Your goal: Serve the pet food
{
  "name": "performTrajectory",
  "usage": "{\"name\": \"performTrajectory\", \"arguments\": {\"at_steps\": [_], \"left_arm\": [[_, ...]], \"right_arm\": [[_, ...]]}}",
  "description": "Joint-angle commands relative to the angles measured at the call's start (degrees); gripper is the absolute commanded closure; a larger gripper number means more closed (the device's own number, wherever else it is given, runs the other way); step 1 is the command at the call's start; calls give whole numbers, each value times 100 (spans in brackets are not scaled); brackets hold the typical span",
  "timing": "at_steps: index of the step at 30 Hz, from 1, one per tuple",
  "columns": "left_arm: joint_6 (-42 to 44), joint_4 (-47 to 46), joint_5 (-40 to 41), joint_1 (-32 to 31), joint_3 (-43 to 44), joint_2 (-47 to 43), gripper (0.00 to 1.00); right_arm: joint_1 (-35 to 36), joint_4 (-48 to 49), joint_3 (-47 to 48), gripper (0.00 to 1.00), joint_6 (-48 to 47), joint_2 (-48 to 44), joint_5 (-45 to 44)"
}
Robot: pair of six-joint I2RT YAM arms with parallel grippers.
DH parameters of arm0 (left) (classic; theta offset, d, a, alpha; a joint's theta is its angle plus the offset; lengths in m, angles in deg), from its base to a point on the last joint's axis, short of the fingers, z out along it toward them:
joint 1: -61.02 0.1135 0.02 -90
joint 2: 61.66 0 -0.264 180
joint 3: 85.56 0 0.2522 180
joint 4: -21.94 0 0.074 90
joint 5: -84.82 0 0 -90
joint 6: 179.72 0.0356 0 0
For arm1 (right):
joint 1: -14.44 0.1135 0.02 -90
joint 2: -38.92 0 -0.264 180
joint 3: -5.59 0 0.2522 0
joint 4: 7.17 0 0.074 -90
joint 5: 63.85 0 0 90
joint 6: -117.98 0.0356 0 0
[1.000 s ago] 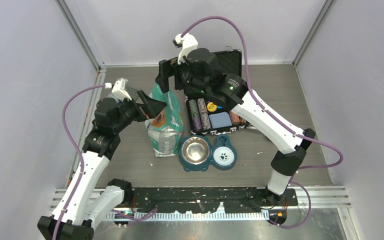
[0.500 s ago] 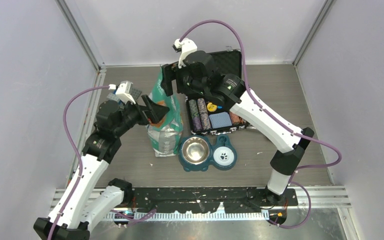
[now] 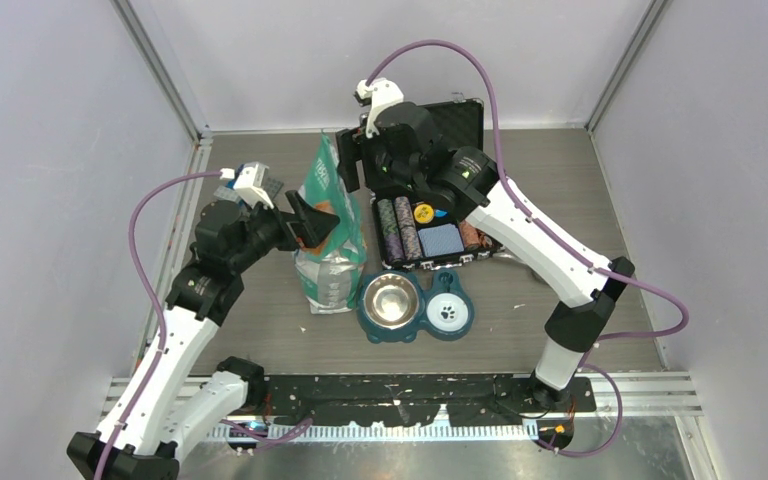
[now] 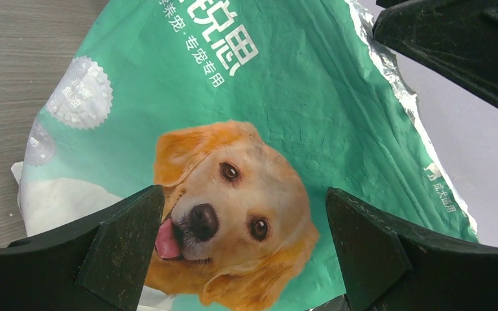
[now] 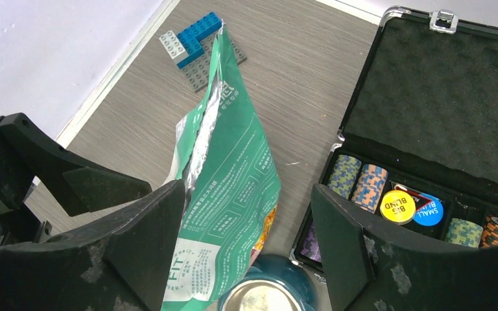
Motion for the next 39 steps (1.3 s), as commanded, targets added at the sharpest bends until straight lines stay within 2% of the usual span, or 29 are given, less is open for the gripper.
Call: {"name": "performTrajectory", "arguments": {"at_steps": [1, 10, 20, 27, 39], "left_arm": [[136, -80, -34, -42, 227, 47, 1], [177, -67, 65, -42, 187, 15, 1], [231, -52, 153, -42, 169, -32, 1], [270, -32, 197, -42, 192, 4, 1], [297, -23, 188, -51, 202, 58, 1]], "right_arm": [[-9, -101, 40, 22, -101, -226, 47], [-9, -361, -19, 28, -4, -149, 208], [-9, -396, -186, 34, 337, -173, 1086], [-9, -244, -68, 44, 456, -31, 1302], [-88, 1, 37, 44, 612, -159, 1557]]}}
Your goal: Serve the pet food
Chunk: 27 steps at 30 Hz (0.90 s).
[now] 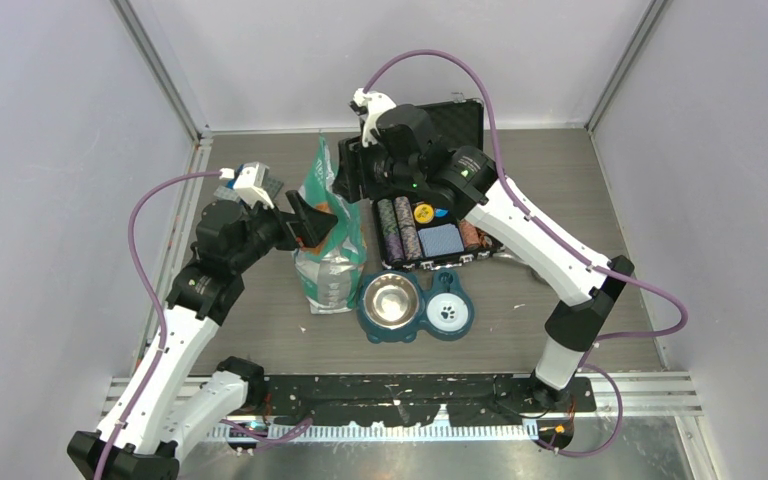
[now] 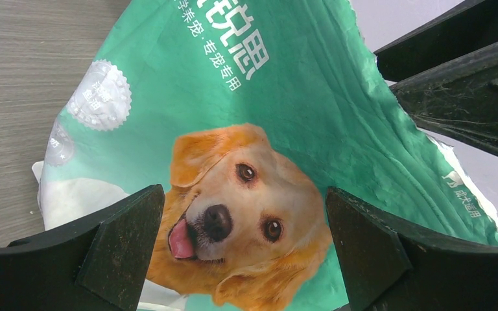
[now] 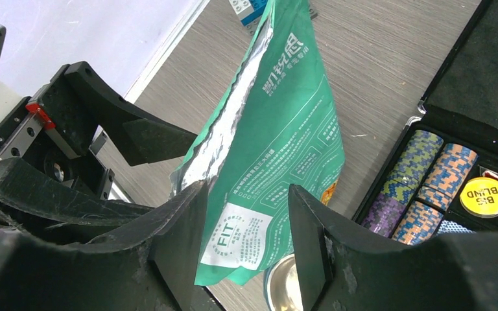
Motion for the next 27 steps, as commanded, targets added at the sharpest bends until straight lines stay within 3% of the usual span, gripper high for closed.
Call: {"name": "performTrajectory", "arguments": {"at_steps": [1, 6, 10, 14, 21, 27], "left_arm": [[135, -69, -4, -46, 208, 34, 1], [122, -58, -56, -46, 258, 71, 1], [102, 216, 61, -46, 501, -2, 1], [92, 386, 559, -46, 702, -307, 1], [-175, 1127, 1543, -38, 1321, -227, 1], [-656, 1138, 728, -42, 1946, 344, 1]], "right_arm": [[4, 237, 165, 44, 67, -159, 215], [4, 273, 243, 44, 87, -195, 281], [4, 365, 280, 52, 118, -140, 376], [-3, 296, 276, 64, 123, -58, 415], [-1, 337, 232, 73, 172, -20, 828], [-5, 504, 86, 88, 207, -67, 958]]}}
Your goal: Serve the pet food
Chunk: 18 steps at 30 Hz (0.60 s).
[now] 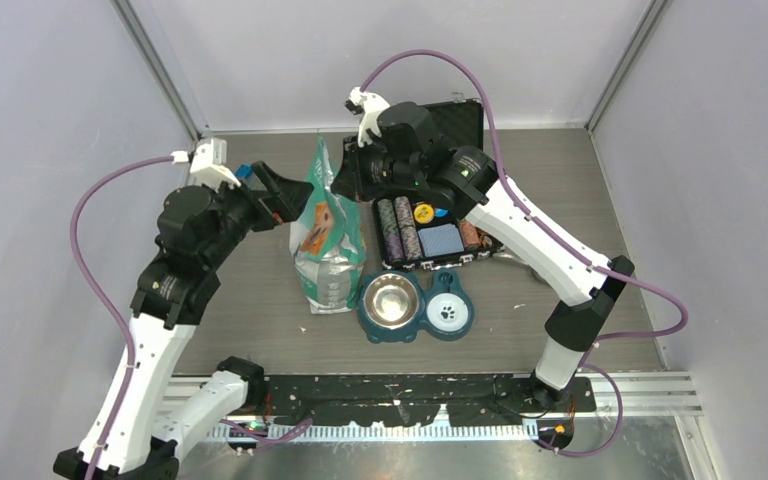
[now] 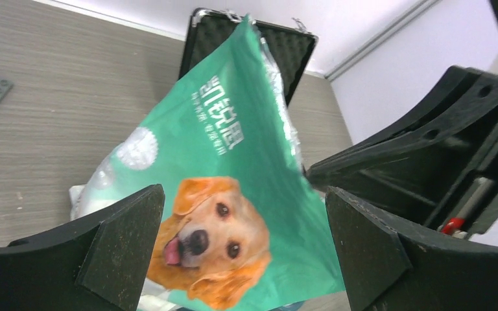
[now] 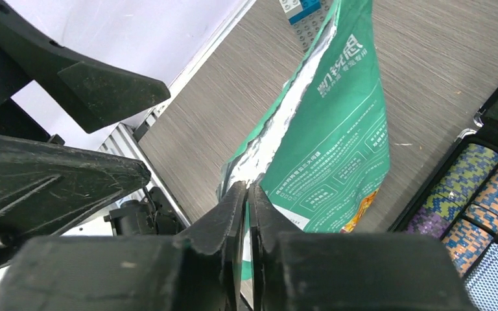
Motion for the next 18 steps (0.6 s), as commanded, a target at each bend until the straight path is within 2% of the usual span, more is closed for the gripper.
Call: {"name": "performTrajectory", "arguments": {"at_steps": [1, 6, 18], "left_arm": [[-361, 123, -557, -19, 529, 441, 1], [-423, 156, -919, -41, 712, 767, 12], [-454, 387, -736, -108, 728, 955, 40]], "right_arm": [[2, 310, 44, 91, 41, -74, 240], [4, 427, -54, 95, 23, -147, 214], [4, 555, -258, 95, -88, -293, 104]]}}
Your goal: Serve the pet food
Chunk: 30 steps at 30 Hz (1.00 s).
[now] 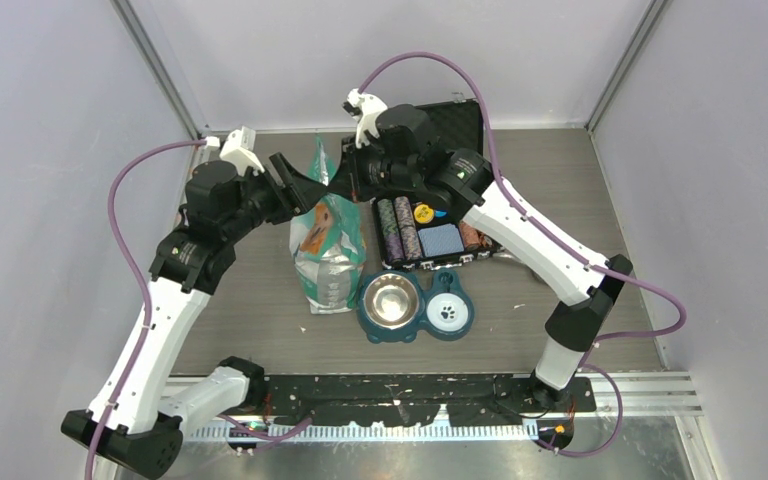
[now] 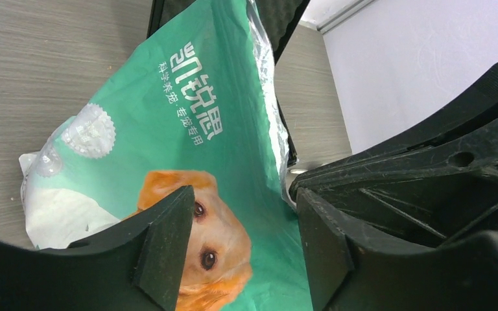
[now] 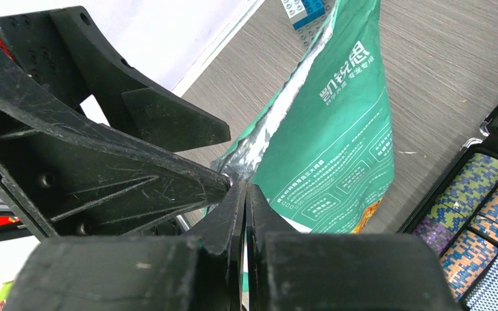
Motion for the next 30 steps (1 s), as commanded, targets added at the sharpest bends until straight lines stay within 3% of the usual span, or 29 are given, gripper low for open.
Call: {"name": "performTrajectory", "arguments": {"at_steps": [1, 10, 12, 15, 22, 24, 26, 30], "left_arm": [[-2, 50, -65, -23, 193, 14, 41], [-22, -312, -389, -23, -30, -205, 38], [-24, -580, -619, -23, -141, -272, 46], [-50, -791, -716, -23, -229, -265, 59], [23, -612, -860, -23, 8, 28, 70], [62, -546, -861, -30, 70, 86, 81], [62, -532, -865, -36, 78, 113, 99], [150, -549, -863, -111, 55, 99, 100]], "right_arm": [[7, 236, -92, 95, -102, -297, -31], [6, 235, -225, 95, -291, -454, -318], [6, 281, -229, 95, -300, -518, -335], [-2, 478, -418, 85, -306, -719, -337], [-24, 949, -835, 74, -236, -1172, -307], [-33, 956, -803, 71, -202, -1144, -195], [-44, 952, -732, 66, -187, -1081, -107], [-66, 926, -567, 57, -214, -916, -70]]}}
